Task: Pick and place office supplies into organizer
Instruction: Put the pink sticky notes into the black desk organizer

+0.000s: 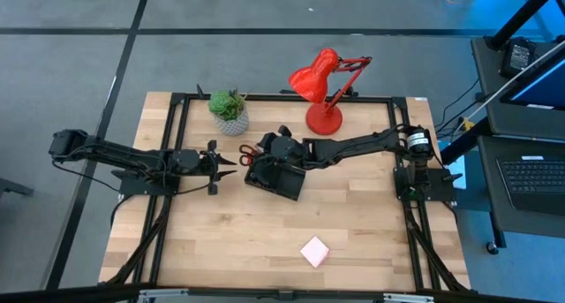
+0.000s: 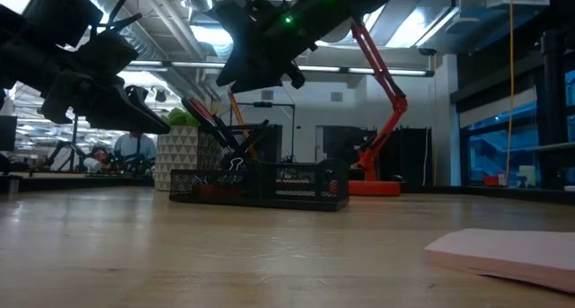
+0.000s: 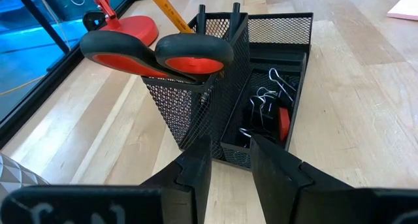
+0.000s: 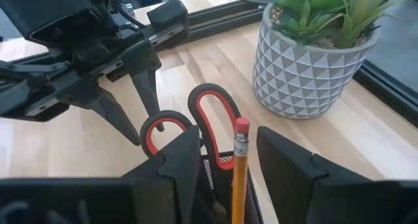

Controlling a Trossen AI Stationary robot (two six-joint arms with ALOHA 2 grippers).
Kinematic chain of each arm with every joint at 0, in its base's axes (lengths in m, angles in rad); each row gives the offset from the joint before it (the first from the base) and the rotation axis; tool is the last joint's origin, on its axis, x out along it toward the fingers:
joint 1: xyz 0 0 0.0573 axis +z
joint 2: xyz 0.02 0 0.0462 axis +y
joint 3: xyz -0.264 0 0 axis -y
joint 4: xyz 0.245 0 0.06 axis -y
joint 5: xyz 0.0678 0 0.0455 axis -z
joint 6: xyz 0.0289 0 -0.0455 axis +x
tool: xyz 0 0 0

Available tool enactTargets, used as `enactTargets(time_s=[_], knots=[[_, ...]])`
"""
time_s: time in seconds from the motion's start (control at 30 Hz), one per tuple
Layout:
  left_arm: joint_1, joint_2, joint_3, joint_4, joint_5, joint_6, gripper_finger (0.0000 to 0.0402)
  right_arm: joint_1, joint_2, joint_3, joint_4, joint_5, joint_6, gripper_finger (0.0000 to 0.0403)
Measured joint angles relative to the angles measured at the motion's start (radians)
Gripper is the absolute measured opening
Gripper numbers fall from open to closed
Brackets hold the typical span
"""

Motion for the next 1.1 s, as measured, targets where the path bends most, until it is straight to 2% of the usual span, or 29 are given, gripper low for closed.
enactTargets(time_s=[0.2, 0.33, 0.47, 0.6, 0.73, 0.8, 0.93, 1.1], knots=[[0.0, 0.0, 0.0, 0.0, 0.0, 0.0, 0.01, 0.02, -0.02, 0.0, -0.002, 0.001, 0.009, 0.0159], [0.0, 0.0, 0.0, 0.0, 0.0, 0.0, 0.01, 0.049, -0.071, 0.0, -0.016, 0.0, -0.007, 0.0159], [0.0, 0.0, 0.0, 0.0, 0.0, 0.0, 0.01, 0.094, -0.122, 0.0, -0.044, -0.003, 0.044, 0.0159], [0.0, 0.0, 0.0, 0.0, 0.0, 0.0, 0.01, 0.154, -0.151, 0.001, -0.085, -0.082, 0.094, 0.0159], [0.0, 0.0, 0.0, 0.0, 0.0, 0.0, 0.01, 0.216, -0.151, 0.001, -0.113, -0.238, 0.11, 0.0159], [0.0, 0.0, 0.0, 0.0, 0.0, 0.0, 0.01, 0.25, -0.149, 0.001, -0.124, -0.297, 0.174, 0.0159], [0.0, 0.0, 0.0, 0.0, 0.0, 0.0, 0.01, 0.323, -0.145, 0.002, -0.158, -0.333, 0.291, 0.0159], [0.0, 0.0, 0.0, 0.004, 0.0, 0.0, 0.01, 0.418, -0.139, 0.002, -0.254, -0.32, 0.31, 0.0159]])
